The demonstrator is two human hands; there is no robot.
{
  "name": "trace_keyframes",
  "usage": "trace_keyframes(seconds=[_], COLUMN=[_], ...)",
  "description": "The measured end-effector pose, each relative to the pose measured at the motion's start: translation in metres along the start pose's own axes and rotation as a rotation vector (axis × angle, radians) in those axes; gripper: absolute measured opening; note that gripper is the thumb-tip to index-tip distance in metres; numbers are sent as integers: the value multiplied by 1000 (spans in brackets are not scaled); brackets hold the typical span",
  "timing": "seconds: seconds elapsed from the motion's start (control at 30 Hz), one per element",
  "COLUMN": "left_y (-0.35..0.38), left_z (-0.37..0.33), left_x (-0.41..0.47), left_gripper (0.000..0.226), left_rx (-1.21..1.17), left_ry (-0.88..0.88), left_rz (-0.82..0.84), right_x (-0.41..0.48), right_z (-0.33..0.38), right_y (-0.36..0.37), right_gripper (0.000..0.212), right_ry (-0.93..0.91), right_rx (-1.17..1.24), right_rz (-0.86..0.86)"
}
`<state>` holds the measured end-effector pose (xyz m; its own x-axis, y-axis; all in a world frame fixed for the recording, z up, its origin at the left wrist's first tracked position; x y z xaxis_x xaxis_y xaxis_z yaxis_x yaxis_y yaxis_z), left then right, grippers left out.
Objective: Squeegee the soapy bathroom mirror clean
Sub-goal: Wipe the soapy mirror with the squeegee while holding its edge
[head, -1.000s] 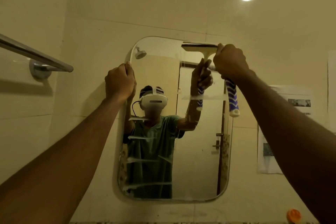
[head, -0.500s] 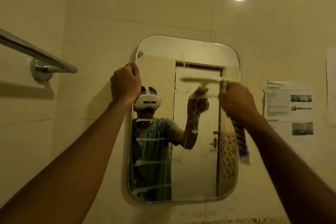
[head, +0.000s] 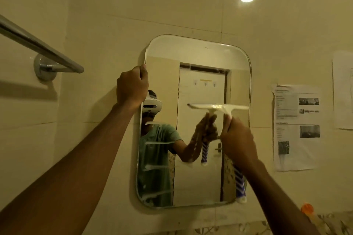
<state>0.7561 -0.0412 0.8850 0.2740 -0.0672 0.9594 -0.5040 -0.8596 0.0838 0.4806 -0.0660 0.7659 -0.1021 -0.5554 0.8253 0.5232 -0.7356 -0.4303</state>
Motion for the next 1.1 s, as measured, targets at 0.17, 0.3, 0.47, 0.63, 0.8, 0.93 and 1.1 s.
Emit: trace_keyframes(seconds=[0.17,0.3,0.47,0.63,0.8,0.93,1.1], left_y=[-8,-9,-10,-8,-10,-13,-15], left_z=[3,2,0,2,1,2,3], left_x=[-10,-12,-14,-14,-15,-15,-15], left_gripper=[55,56,56,56,55,57,53], left_rx=[49,33,21,15,5,-16,-19], left_ry=[-35,-58,-94,-93,-103,-130,-162], left_rz=[77,72,67,48,65,104,107], right_x=[-8,68,117,47,-34,-11,73], right_z=[8,69,108,75,41,60,107], right_y=[-21,-66,-75,-27,-1,-28,-65], right_gripper=[44,44,42,24,23,36,39], right_ry=[30,-98,-49,-111,-53,-44,-105], right_rx=[-27,-45,-16,-3,-66,-52,16], right_rz=[73,-36,-19,33,155,177,8])
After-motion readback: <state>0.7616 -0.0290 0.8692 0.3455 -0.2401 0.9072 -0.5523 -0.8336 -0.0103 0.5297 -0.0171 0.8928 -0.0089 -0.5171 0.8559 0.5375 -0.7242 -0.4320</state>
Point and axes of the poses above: each hand's wrist, its own x-axis towards the middle knuckle, its own y-axis out of the palm, z = x × y, the point moved 2 cm from there along x, towards the middle knuckle, and after that the axes turned 14 degrees about -x, right-handed, at the moved point
